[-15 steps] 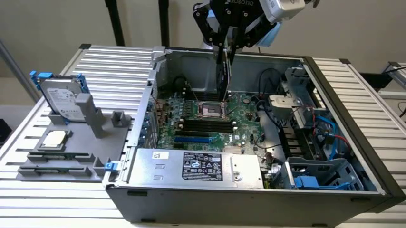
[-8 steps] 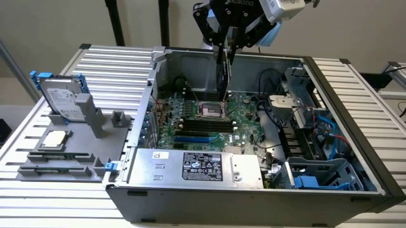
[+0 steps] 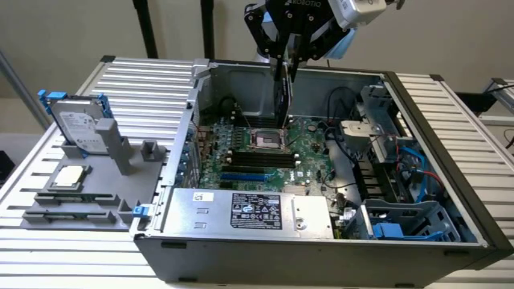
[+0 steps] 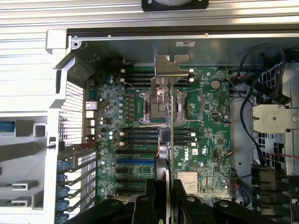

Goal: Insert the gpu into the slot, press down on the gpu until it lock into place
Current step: 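Insert the gpu into the slot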

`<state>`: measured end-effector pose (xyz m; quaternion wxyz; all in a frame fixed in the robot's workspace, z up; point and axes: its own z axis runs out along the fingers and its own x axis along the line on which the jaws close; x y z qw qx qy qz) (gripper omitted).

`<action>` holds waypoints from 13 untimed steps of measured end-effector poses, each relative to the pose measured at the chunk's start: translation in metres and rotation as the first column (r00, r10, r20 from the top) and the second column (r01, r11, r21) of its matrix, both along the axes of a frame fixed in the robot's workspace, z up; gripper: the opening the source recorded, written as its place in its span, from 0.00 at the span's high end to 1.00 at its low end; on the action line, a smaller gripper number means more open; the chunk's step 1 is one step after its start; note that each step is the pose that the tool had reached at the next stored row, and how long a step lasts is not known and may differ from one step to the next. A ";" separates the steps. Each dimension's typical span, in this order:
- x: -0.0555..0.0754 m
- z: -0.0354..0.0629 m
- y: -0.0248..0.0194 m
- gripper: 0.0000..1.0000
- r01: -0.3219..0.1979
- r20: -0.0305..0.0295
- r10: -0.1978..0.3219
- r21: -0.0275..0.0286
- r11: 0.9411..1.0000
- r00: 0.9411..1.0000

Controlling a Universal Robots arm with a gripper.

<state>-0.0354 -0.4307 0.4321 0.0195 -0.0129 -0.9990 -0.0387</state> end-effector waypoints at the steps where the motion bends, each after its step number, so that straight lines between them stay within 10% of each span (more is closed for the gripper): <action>1: 0.000 0.0000 0.0000 0.74 0.000 0.000 0.000 0.000 1.000 1.000; 13: 0.000 0.0000 0.0000 0.74 0.000 0.000 0.000 0.000 1.000 1.000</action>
